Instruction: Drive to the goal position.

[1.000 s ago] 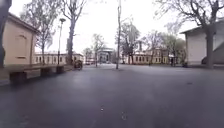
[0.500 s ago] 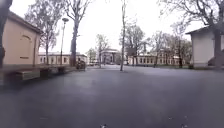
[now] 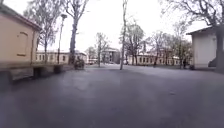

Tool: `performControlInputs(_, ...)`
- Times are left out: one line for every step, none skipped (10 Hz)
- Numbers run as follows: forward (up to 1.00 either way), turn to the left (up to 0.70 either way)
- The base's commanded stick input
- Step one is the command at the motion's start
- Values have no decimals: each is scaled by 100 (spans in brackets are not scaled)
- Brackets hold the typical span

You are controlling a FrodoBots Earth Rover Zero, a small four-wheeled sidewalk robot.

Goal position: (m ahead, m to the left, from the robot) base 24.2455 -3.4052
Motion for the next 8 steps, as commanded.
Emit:
performControlInputs(85,0)
performControlInputs(85,0)
performControlInputs(85,0)
performControlInputs(85,0)
performControlInputs(85,0)
performControlInputs(85,0)
performControlInputs(85,0)
performControlInputs(85,0)
